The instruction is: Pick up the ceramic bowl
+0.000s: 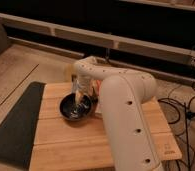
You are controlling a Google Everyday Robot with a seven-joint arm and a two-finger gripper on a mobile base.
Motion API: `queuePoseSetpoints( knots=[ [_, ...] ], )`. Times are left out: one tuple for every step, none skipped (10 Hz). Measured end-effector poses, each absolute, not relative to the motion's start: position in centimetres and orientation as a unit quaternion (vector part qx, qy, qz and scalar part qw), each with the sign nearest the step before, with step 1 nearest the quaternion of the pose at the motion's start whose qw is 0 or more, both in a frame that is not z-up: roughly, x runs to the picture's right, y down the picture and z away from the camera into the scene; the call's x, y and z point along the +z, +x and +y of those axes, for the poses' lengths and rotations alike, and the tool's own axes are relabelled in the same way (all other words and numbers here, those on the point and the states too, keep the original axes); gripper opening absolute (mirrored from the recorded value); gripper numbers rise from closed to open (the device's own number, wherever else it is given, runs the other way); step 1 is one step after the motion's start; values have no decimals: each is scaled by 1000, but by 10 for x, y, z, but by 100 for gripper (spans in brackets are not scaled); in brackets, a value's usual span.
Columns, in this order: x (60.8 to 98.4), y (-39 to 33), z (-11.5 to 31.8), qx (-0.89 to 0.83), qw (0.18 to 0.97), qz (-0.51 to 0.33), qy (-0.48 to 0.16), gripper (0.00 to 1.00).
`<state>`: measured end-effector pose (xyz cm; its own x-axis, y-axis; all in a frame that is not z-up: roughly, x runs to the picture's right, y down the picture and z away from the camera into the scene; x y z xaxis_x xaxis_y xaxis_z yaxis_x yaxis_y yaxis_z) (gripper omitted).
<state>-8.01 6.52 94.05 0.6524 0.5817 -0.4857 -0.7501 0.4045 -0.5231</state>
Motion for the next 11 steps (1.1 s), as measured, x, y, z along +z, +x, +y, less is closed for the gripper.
queuePoseSetpoints(
  knots=[
    [945, -83, 70, 394, 828, 118, -381, 54],
    [949, -84, 69, 389, 830, 114, -382, 46],
    [952, -87, 66, 385, 833, 106, -382, 36],
    [956, -89, 62, 384, 837, 95, -379, 26],
    [957, -93, 62, 380, 839, 91, -379, 13],
    [957, -97, 61, 377, 841, 88, -379, 6],
    [956, -94, 61, 371, 843, 93, -378, 0],
    [956, -93, 62, 368, 845, 95, -376, 0],
    [954, -93, 61, 364, 847, 98, -375, 0],
    [951, -97, 57, 359, 850, 98, -372, 0],
    [946, -103, 51, 356, 854, 96, -368, 0]
  ],
)
